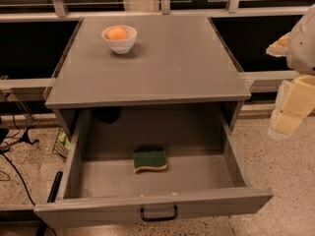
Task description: Pick sponge from top drawer and place on counter
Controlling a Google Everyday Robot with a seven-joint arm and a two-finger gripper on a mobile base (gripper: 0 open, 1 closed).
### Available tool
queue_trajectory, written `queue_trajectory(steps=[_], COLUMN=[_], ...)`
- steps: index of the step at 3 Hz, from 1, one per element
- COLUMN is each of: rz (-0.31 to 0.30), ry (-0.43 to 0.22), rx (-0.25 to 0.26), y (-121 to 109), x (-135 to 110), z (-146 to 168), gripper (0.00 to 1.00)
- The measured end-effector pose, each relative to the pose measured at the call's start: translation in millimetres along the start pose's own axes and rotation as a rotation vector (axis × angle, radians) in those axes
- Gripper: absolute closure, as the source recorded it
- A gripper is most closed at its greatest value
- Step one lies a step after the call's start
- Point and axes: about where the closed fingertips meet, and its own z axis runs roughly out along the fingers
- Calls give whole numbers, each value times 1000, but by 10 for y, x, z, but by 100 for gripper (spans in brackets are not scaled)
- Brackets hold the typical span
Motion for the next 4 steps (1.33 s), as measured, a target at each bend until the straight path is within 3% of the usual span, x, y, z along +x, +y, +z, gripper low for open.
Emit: queue_trajectory(steps=[1,3,4], rz=[0,9,8], ry=[0,-60,-82], rx=[0,9,-25], y=[0,-63,-60], x=[0,-75,-136], z=[0,200,429], gripper=[0,0,0])
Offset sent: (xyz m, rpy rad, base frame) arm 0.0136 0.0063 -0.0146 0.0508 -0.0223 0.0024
